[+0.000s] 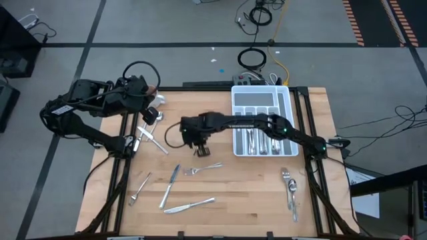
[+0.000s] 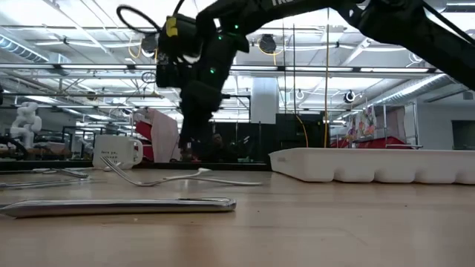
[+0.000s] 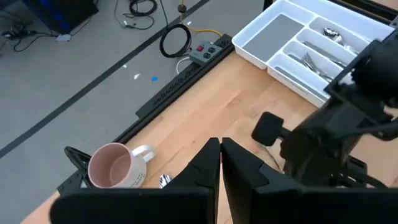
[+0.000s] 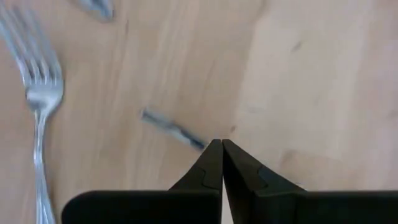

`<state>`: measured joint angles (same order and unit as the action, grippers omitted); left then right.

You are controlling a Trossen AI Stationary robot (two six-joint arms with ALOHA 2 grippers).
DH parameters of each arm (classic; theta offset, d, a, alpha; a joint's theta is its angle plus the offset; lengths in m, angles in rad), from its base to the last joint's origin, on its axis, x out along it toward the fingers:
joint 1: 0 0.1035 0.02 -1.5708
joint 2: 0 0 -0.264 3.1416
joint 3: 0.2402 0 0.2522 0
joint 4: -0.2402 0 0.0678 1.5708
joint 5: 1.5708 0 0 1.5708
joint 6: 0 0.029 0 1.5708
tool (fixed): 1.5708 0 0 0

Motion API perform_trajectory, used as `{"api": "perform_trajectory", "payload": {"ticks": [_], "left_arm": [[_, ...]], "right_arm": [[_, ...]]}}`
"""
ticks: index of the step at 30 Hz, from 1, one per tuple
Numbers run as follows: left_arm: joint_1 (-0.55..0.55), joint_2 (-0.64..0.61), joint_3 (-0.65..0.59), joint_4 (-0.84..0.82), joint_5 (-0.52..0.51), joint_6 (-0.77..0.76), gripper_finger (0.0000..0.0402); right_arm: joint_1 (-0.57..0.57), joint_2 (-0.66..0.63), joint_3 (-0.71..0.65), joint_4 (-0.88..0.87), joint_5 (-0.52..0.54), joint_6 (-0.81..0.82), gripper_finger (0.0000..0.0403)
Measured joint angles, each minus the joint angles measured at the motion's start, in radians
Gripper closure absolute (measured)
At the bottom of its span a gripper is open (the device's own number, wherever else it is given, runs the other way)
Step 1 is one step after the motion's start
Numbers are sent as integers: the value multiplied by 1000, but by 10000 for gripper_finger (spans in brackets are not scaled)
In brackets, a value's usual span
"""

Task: Sort silverware
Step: Put the silver fork into the silverware tray

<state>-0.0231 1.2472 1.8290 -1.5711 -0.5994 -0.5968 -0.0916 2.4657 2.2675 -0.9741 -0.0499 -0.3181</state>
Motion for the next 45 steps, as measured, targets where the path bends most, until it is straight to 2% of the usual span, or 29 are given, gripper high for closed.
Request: {"api": "perform_trajectory", "payload": {"ticks": [5, 8, 12, 15, 18, 21, 26, 32, 36, 40, 45], "left_arm": [[0, 0, 0, 0, 0, 1, 377], [0, 0, 0, 0, 0, 2, 377], [0, 0, 0, 0, -3, 18, 377], [0, 0, 0, 0, -8, 27, 377], [0, 0, 0, 0, -12, 27, 377], [0, 0, -1, 0, -12, 27, 377], [0, -1, -33, 1, -13, 27, 377], [0, 0, -139, 0, -4, 5, 377], [0, 1, -193, -1, 1, -29, 377], [0, 0, -202, 2, 3, -50, 377], [0, 0, -202, 12, 3, -50, 377]], "right_arm": [[-57, -4, 54, 1, 93, -71, 387], [-104, -3, 52, -76, 78, -189, 345], [-119, -2, 52, -168, 59, -361, 266], [-123, -2, 51, -158, 68, -415, 215], [-124, -2, 51, -110, 67, -442, 185], [-114, 12, 52, -81, 66, -469, 177], [-91, 65, 51, -74, 65, -419, 183], [-81, 112, 53, -68, 199, -385, 188], [-91, 117, 48, -95, 199, -332, 200], [-88, 117, 48, -144, 204, -298, 258], [-71, 118, 47, -159, 220, -298, 376]]}}
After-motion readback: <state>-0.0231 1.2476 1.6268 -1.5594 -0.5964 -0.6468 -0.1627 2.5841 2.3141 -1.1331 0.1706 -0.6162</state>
